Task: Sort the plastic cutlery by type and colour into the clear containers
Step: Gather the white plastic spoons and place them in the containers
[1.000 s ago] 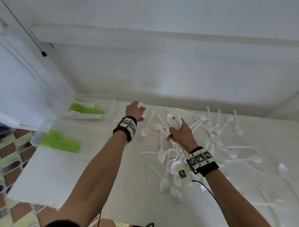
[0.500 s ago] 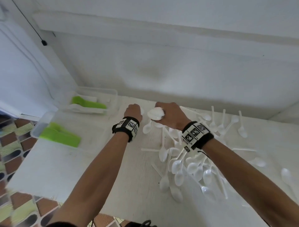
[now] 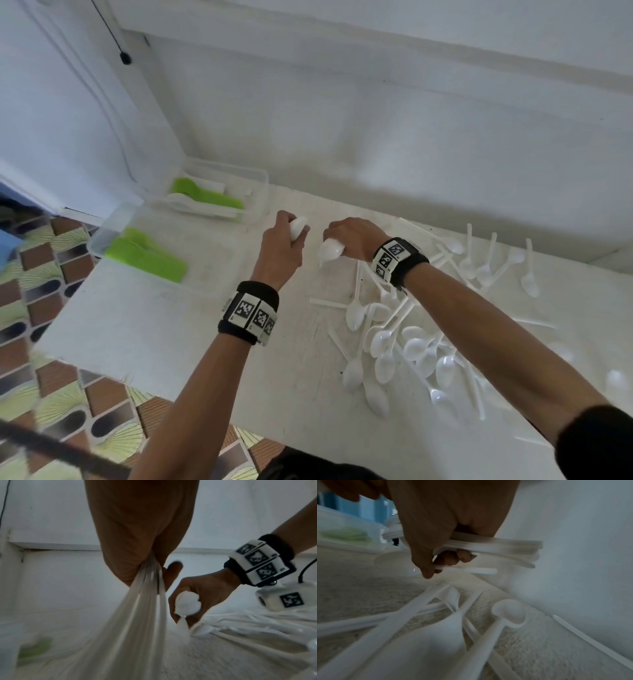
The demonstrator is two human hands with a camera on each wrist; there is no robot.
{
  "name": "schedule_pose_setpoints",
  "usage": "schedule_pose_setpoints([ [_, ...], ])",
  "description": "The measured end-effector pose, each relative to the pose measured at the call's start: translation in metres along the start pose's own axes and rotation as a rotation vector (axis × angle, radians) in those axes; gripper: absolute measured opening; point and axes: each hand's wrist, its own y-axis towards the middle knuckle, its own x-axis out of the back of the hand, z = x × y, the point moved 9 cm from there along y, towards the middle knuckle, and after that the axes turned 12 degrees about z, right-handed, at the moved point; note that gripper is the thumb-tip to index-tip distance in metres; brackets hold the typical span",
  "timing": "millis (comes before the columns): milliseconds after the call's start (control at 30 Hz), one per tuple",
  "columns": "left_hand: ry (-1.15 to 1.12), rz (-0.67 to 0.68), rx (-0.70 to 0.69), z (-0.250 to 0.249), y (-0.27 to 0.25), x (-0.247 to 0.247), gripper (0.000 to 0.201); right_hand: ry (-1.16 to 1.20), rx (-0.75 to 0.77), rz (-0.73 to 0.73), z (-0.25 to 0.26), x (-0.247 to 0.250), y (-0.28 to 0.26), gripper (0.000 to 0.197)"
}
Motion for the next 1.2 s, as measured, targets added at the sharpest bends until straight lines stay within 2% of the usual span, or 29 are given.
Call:
schedule_pose_setpoints([
  [67,-0.030,-0.039,-0.029,-0.007,-0.006,-0.003,0.023,0.072,-0.052,-0.095,-0.012,0.010,-0.008,0.026],
  [167,-0.078,-0.112,-0.002,-0.010,-0.015,-0.009,0.024,0.141,-0.139,-0.252,-0.032,0.023,-0.029,0.031],
  [233,-0.044,-0.054,-0.021,-0.009,-0.015,-0.024,0.024,0.163,-0.206,-0.331,-0.044,0.027,-0.047,0.032],
  [300,0.072,0.131,-0.088,-0.011,-0.010,-0.053,0.023,0.227,-0.285,-0.391,-0.059,0.026,-0.067,0.032],
  [400,0.376,0.494,-0.234,-0.021,-0.007,-0.107,0.027,0.341,-0.424,-0.461,-0.079,0.018,-0.100,0.029],
  [467,0.538,0.680,-0.329,-0.028,-0.011,-0.133,0.029,0.505,-0.490,-0.511,-0.089,0.011,-0.121,0.040],
  [567,0.726,0.853,-0.438,-0.030,-0.018,-0.155,0.024,0.686,-0.555,-0.402,-0.090,-0.013,-0.133,0.061],
  [667,0.815,0.877,-0.512,-0.031,-0.019,-0.162,0.023,0.661,-0.593,-0.245,-0.076,-0.036,-0.129,0.049],
  [733,0.853,0.887,-0.520,-0.030,-0.020,-0.160,0.025,0.648,-0.604,-0.186,-0.070,-0.044,-0.122,0.044],
  [800,0.878,0.874,-0.593,-0.030,-0.023,-0.153,0.025,0.661,-0.611,-0.145,-0.069,-0.048,-0.115,0.034],
  [900,0.885,0.807,-0.783,-0.035,-0.035,-0.137,0.020,0.700,-0.613,-0.040,-0.068,-0.060,-0.108,0.041],
  [967,0.847,0.749,-0.860,-0.042,-0.042,-0.123,0.019,0.643,-0.609,0.021,-0.064,-0.065,-0.104,0.047],
  [1067,0.845,0.709,-0.849,-0.045,-0.046,-0.111,0.021,0.516,-0.613,0.054,-0.057,-0.067,-0.101,0.042],
  [1200,0.863,0.742,-0.683,-0.029,-0.040,-0.104,0.028,0.627,-0.587,-0.008,-0.050,-0.056,-0.103,0.028],
])
